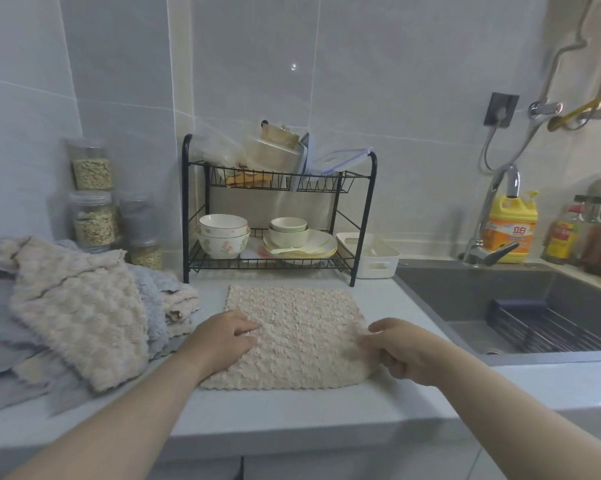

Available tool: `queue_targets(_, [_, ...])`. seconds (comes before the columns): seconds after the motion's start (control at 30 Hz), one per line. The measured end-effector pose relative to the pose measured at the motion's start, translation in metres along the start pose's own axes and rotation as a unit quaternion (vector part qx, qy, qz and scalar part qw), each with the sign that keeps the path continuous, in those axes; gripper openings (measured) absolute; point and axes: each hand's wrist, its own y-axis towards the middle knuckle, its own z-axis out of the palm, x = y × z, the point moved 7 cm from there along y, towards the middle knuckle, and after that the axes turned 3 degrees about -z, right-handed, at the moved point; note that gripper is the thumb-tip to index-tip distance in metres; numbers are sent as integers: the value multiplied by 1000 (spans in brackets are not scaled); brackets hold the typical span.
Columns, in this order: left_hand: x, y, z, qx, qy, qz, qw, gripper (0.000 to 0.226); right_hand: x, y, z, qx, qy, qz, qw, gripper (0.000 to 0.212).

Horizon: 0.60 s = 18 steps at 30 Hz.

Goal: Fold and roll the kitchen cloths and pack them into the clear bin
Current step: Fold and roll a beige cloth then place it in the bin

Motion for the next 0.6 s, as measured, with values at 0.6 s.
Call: queue_targets(0.6, [4, 2, 8, 28, 72, 21, 997, 72, -1, 22, 21, 45, -556, -218, 801, 61])
